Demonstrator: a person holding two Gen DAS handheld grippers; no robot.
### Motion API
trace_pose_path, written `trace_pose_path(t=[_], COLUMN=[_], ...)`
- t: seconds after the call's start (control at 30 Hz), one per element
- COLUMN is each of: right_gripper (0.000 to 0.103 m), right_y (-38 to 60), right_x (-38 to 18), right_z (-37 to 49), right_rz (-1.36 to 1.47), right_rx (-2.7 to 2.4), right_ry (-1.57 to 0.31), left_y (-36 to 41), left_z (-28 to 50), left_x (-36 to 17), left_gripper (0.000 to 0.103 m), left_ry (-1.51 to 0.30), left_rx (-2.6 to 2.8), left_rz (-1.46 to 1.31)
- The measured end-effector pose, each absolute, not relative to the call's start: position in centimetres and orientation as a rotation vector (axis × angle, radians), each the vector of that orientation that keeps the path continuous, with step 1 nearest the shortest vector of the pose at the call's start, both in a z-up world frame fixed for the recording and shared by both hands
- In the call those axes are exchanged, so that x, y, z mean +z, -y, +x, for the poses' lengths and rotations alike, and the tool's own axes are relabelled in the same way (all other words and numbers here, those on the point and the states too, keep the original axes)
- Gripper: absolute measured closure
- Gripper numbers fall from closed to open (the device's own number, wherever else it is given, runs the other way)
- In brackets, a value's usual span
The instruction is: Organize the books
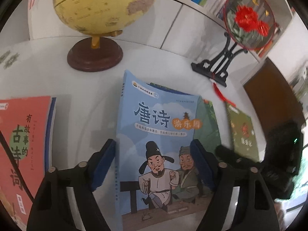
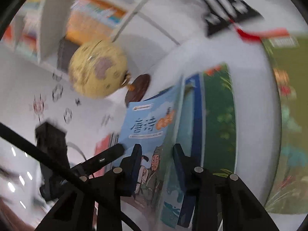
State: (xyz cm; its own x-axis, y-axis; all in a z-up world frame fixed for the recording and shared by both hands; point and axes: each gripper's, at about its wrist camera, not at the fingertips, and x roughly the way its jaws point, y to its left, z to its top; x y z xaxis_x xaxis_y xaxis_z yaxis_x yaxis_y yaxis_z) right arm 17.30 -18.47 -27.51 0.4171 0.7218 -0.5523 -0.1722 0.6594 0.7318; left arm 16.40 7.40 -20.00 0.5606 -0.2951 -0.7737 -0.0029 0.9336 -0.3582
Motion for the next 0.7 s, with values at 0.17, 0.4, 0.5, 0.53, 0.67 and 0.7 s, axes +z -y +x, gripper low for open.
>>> trace_pose_path(t=[0.17, 0.4, 0.5, 0.53, 0.67, 0.7], right_gripper=[0.088, 0.091, 0.091, 0.091, 0.091, 0.091], right_y=[17.4, 15.4, 16.5, 16.8, 17.4, 17.5], right_x=[-26.1, -24.4, -26.0, -26.7, -28.5, -28.6], right_z=[16.5, 16.4, 16.9, 17.0, 16.9, 16.9], right_rz=[0.537, 0.398, 0.428, 0.459, 0.516, 0.536], right_rx=[0.590, 0.584, 0.522, 0.514, 0.476, 0.478], right_ry=[-0.934, -0.925, -0.976, -0.990, -1.009, -1.003], left_y=[-7.7, -8.8, -10.3, -10.4, -9.6, -9.6], left_z=[16.3, 16.6, 17.0, 17.0, 17.3, 17.3], left_x=[-19.5, -20.7, -21.8, -21.9, -22.9, -23.1], left_gripper=[0.049, 0.050, 0.050, 0.050, 0.049, 0.049], left_ry=[-0.959, -0.969, -0.978, -0.979, -1.024, -1.037], left_rx=[-0.176, -0.166, -0.167, -0.167, -0.135, -0.129], left_rz=[-0.331, -0.369, -0.477, -0.486, -0.407, -0.406])
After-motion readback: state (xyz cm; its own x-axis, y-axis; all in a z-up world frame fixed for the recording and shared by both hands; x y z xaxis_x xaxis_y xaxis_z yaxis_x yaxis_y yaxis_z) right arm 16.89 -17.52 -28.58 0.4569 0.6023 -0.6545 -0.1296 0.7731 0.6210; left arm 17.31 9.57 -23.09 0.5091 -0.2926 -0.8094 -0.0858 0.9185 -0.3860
